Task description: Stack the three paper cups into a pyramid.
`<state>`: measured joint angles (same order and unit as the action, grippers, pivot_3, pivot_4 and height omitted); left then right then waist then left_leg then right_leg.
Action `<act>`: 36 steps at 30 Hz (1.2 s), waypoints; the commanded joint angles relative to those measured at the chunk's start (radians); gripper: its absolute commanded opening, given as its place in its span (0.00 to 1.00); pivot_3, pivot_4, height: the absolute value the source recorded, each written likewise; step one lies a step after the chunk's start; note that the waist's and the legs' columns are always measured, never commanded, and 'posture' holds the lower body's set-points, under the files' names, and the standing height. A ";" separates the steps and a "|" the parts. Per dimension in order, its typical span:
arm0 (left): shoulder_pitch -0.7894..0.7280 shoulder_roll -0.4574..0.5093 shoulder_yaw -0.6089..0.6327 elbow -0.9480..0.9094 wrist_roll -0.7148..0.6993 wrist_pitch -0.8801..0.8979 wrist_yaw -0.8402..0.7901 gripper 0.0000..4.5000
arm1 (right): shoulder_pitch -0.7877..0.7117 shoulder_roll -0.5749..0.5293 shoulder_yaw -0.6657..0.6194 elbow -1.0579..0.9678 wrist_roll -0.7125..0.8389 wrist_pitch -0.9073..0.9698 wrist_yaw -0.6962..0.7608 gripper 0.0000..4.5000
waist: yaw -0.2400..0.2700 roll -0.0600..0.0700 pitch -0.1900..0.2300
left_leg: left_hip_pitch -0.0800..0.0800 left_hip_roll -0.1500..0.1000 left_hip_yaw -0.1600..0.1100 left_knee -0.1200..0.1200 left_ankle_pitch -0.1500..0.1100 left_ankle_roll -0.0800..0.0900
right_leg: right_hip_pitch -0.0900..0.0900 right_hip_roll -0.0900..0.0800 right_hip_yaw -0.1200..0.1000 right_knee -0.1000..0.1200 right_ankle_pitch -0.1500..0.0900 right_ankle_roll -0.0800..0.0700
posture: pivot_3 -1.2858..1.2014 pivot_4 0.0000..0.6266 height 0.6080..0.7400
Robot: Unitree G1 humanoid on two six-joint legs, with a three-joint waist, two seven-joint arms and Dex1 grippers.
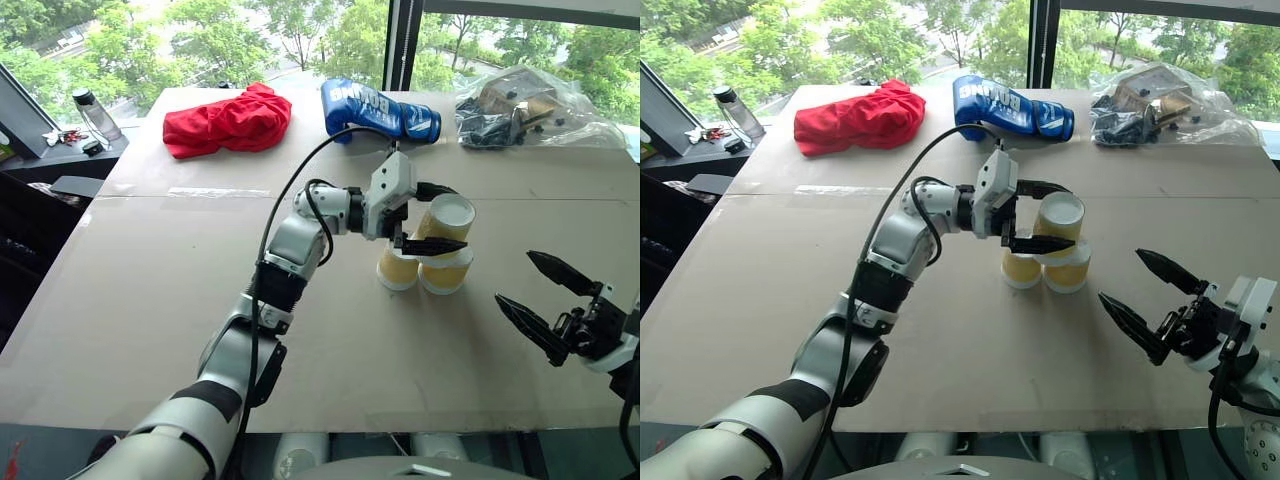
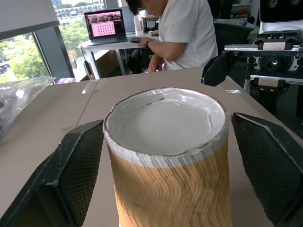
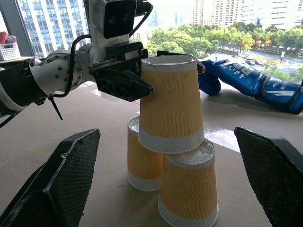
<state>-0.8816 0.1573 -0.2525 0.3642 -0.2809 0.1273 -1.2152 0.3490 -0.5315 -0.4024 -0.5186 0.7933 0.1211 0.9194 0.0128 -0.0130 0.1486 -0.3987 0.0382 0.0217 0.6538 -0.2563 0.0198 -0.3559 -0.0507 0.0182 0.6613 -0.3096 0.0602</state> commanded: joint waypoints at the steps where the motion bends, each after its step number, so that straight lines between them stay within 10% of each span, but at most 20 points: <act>1: -0.015 -0.002 0.021 -0.029 -0.015 -0.004 0.001 0.99 | 0.002 -0.009 -0.015 -0.041 0.007 0.001 -0.011 1.00 | 0.000 0.000 0.000 | 0.000 0.000 0.000 0.000 0.000 0.000 | 0.000 0.000 0.000 0.000 0.000 0.000 | 0.52 0.24 1.00; 16: 0.061 0.026 0.173 -0.340 -0.192 0.138 0.136 0.99 | 0.006 0.000 -0.011 -0.023 -0.001 -0.008 0.001 1.00 | -0.002 0.000 0.000 | 0.000 0.000 0.000 0.000 0.001 -0.001 | 0.000 0.000 0.000 0.000 0.000 0.000 | 0.52 0.24 1.00; 27: 0.730 0.409 0.335 -0.656 -0.140 0.246 0.246 0.99 | 0.010 0.011 -0.002 0.246 -0.070 -0.089 0.142 1.00 | -0.020 0.003 -0.001 | 0.002 0.003 0.001 -0.001 0.000 0.000 | 0.001 -0.003 0.001 0.000 0.000 0.000 | 0.52 0.24 1.00; 36: 1.122 0.352 0.361 -0.816 -0.008 0.165 0.486 0.99 | -0.086 -0.044 0.046 0.483 -0.186 -0.127 0.228 1.00 | -0.006 0.003 -0.002 | 0.004 0.002 0.000 -0.001 0.000 0.001 | 0.003 -0.007 0.003 0.001 0.000 -0.001 | 0.52 0.24 1.00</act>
<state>0.2119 0.5286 0.1075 -0.3925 -0.3072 0.3193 -0.7788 0.2774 -0.5560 -0.3581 -0.0558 0.6245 0.0128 1.1276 0.0067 -0.0095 0.1465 -0.3939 0.0401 0.0217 0.6524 -0.2567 0.0204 -0.3521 -0.0583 0.0218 0.6619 -0.3096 0.0590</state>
